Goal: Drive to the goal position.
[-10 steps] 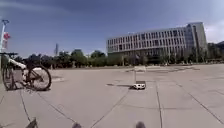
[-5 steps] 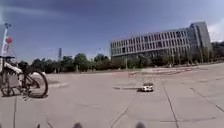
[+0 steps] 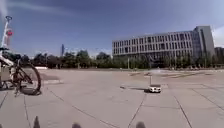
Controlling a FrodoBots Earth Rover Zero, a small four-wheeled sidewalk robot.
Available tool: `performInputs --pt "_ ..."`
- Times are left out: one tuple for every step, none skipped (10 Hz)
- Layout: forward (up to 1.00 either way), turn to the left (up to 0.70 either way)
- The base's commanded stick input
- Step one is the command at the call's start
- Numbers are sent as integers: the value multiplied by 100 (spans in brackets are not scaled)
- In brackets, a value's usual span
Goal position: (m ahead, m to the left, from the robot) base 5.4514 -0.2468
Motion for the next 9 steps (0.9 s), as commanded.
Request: performInputs --pt "70 -4" --pt "70 -4" --pt "70 7" --pt "70 -4" --pt "70 -4" --pt "70 -4" --pt "70 -4" --pt "70 -4" --pt "70 -4"
